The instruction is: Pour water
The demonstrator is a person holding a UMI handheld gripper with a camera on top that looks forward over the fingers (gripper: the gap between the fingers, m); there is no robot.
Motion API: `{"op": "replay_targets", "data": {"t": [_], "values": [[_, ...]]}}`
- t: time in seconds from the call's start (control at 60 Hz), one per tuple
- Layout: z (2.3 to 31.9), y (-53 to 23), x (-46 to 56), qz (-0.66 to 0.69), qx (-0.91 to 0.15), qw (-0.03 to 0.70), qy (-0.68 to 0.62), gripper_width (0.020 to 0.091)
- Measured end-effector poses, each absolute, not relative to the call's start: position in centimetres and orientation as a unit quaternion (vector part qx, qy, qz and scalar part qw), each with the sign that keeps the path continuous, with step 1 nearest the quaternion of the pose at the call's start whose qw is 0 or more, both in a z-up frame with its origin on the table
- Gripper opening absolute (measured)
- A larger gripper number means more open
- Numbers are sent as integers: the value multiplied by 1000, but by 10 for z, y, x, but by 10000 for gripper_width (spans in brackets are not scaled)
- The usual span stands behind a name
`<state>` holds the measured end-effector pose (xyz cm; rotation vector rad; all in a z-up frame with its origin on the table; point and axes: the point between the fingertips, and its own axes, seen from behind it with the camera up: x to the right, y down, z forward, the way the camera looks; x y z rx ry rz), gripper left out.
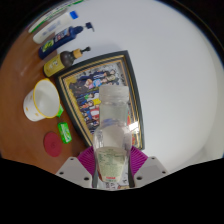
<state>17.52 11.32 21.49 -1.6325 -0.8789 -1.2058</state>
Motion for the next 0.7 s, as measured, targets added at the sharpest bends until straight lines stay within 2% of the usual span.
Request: {"op": "replay_targets", "data": {"t": [0.15,0.467,0.583,0.7], "values": [[217,154,162,-563,-561,396,-460,413],[193,189,142,-642,-432,281,-567,414],[185,189,135,-651,-408,269,-581,413],[183,187,133,-636,-428,284,-576,412]]}}
